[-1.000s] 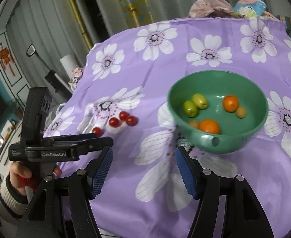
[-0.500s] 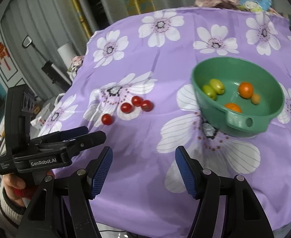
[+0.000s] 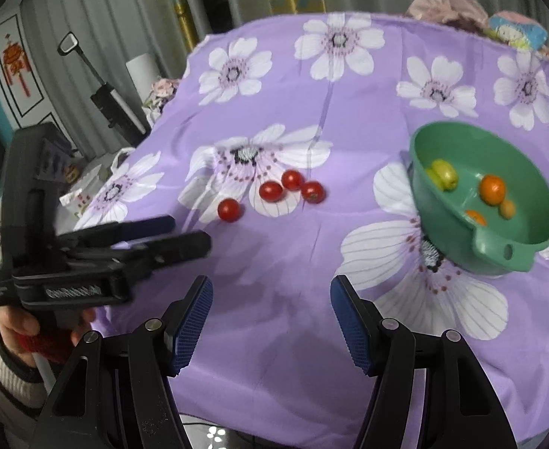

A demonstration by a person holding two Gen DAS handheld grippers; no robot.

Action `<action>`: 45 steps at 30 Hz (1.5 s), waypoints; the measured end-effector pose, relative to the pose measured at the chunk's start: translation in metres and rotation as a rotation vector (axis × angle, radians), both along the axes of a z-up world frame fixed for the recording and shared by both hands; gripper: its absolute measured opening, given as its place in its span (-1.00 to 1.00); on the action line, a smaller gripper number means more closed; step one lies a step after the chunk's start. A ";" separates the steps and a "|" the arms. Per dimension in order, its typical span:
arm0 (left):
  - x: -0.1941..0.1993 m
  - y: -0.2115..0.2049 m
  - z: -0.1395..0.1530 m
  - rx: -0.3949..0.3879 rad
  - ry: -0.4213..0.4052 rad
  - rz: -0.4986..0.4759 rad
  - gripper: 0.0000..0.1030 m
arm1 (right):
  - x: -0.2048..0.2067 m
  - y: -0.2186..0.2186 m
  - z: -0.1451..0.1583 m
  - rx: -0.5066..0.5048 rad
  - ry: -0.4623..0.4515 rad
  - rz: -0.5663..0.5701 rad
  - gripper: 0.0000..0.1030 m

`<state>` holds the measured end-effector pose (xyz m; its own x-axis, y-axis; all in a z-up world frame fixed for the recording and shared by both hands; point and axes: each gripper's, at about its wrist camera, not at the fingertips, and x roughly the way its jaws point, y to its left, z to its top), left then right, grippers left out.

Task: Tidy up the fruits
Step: 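Move both tools away from the bowl to the red cherry tomatoes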

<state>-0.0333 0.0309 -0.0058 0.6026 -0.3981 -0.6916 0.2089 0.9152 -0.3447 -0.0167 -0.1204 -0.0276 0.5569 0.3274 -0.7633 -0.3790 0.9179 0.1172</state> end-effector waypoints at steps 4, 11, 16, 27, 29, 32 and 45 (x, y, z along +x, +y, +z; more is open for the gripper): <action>0.010 0.016 -0.003 0.021 0.023 0.035 0.53 | 0.019 0.001 -0.014 0.017 0.051 0.001 0.28; 0.024 0.024 -0.011 0.079 0.030 0.008 0.39 | 0.055 0.007 -0.025 0.023 0.092 -0.020 0.28; 0.036 0.019 -0.016 0.113 0.046 -0.037 0.23 | 0.075 0.008 -0.032 0.012 0.144 -0.034 0.28; 0.059 0.013 -0.031 0.149 0.117 -0.042 0.02 | 0.107 0.022 -0.037 0.063 0.191 -0.014 0.28; 0.061 0.011 -0.031 0.158 0.114 -0.049 0.02 | 0.112 0.025 -0.038 0.072 0.191 -0.009 0.28; 0.067 0.009 -0.032 0.175 0.125 -0.042 0.01 | 0.117 0.028 -0.039 0.075 0.199 -0.004 0.28; 0.080 0.004 -0.037 0.189 0.131 -0.068 -0.13 | 0.134 0.033 -0.042 0.110 0.218 0.010 0.28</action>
